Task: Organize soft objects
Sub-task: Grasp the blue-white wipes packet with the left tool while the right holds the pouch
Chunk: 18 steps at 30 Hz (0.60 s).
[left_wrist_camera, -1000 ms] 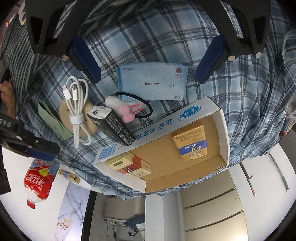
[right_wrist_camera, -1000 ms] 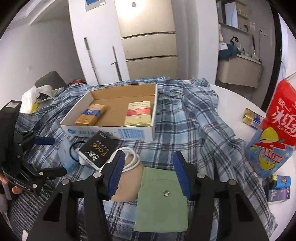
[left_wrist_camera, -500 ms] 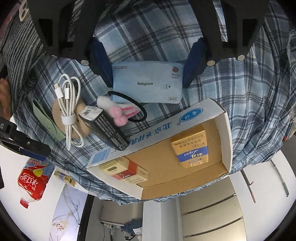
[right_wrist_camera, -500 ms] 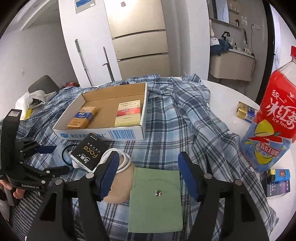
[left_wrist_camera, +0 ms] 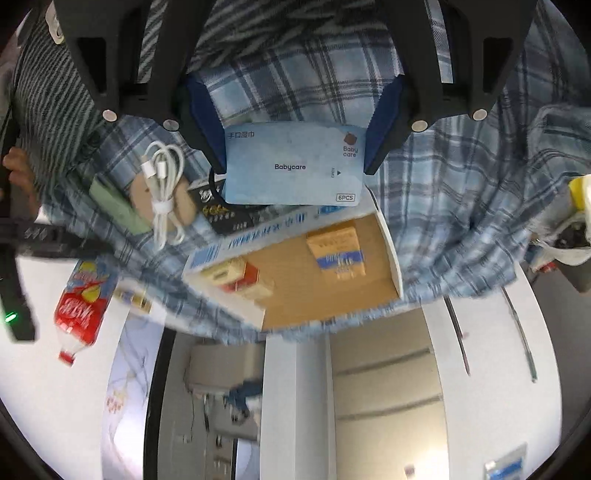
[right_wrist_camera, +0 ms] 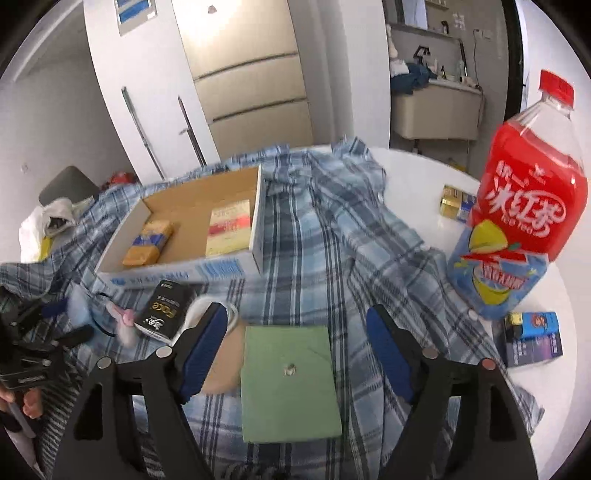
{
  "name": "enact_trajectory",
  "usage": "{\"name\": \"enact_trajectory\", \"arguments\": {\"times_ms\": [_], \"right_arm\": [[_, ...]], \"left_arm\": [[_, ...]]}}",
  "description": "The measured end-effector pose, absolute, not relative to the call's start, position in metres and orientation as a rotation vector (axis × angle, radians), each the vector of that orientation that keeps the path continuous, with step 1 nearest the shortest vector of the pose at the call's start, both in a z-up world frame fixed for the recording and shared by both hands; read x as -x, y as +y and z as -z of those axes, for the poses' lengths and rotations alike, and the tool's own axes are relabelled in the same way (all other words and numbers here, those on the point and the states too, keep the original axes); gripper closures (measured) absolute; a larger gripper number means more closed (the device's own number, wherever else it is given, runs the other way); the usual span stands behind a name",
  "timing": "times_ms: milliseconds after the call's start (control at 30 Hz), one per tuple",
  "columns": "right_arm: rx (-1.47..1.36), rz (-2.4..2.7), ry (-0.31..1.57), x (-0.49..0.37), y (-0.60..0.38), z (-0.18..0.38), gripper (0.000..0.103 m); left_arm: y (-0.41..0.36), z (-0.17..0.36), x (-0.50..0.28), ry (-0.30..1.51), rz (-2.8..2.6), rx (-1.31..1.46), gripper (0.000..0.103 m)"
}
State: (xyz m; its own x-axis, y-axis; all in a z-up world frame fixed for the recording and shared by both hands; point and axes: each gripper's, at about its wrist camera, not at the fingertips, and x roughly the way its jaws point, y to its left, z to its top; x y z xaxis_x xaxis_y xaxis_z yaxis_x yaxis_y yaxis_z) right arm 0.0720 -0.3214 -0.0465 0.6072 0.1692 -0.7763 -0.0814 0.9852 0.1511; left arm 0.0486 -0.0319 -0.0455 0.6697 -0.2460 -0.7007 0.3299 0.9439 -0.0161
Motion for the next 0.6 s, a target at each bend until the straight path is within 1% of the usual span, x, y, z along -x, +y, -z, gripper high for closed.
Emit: {"name": "enact_trajectory", "arguments": {"times_ms": [133,200,300,367,433,500,600], "right_arm": [[-0.142,-0.204,1.021,-0.074,-0.319,0.063,0.026],[-0.154,-0.197,1.052,-0.075,-0.319,0.07,0.026],[-0.131,-0.176,1.087,-0.076,-0.315,0.078,0.026],[-0.094,-0.163,1.112,-0.078,-0.311,0.083,0.026],[-0.055,-0.153,1.138,-0.079,-0.308,0.088,0.026],[-0.03,-0.153,1.157,-0.079,-0.307,0.092,0.026],[-0.034,-0.171,1.172,-0.079,-0.31,0.094,0.026]], "left_arm": [[-0.03,0.029,-0.022,0.598,0.325,-0.089,0.029],[-0.031,0.026,-0.018,0.575,0.315,-0.106,0.029],[-0.038,0.033,-0.029,0.666,0.283,-0.162,0.029],[-0.039,0.041,-0.042,0.778,0.291,-0.177,0.029],[-0.033,0.045,-0.053,0.86,0.314,-0.135,0.029],[-0.025,0.045,-0.059,0.906,0.318,-0.085,0.029],[-0.02,0.04,-0.057,0.906,0.309,-0.096,0.029]]}}
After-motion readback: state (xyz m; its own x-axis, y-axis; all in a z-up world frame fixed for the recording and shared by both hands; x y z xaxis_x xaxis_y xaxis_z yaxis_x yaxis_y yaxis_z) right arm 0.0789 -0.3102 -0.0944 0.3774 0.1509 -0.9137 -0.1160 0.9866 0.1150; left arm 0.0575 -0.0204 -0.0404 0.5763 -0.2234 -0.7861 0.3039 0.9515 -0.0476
